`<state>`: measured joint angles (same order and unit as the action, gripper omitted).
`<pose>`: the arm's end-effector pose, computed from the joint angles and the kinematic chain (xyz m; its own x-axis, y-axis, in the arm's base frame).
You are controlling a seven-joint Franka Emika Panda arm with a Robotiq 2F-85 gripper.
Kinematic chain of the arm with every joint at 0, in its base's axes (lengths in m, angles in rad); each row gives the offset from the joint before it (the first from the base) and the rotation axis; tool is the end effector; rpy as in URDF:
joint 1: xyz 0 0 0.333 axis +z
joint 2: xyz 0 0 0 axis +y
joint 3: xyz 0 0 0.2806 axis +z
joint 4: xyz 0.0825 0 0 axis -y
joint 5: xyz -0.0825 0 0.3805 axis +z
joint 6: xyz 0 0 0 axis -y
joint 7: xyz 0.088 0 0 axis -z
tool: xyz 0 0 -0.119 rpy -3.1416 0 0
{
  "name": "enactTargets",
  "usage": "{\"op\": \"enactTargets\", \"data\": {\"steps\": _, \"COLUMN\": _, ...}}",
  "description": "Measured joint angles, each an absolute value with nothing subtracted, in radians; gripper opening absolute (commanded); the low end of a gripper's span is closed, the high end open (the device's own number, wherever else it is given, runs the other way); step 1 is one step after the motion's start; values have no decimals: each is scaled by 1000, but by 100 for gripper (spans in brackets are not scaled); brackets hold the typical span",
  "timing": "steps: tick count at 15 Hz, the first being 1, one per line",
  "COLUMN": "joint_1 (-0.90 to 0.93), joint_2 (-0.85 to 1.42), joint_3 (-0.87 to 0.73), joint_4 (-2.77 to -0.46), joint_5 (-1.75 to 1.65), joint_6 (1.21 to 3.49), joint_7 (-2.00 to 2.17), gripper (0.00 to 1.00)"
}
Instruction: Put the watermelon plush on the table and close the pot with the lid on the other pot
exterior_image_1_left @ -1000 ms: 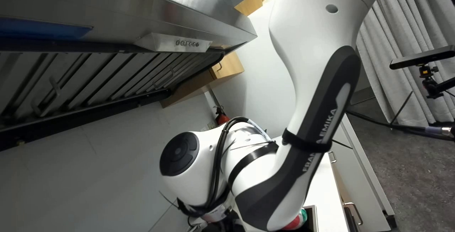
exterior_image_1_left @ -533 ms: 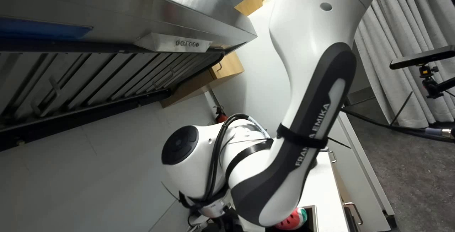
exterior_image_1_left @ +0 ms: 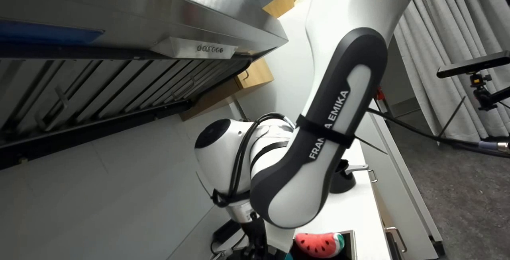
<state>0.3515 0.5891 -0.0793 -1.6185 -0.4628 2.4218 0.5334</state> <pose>0.6660 0.1867 0.2653 0.9404 0.1176 0.3191 0.0272 -0.9613 0.2742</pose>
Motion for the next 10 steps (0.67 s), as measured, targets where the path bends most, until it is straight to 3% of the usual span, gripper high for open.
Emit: {"op": "enactTargets", "data": {"steps": 10, "joint_1": 308, "joint_2": 451, "joint_3": -81, "joint_4": -1796, "joint_5": -304, "joint_6": 2562, "joint_7": 596, "gripper": 100}}
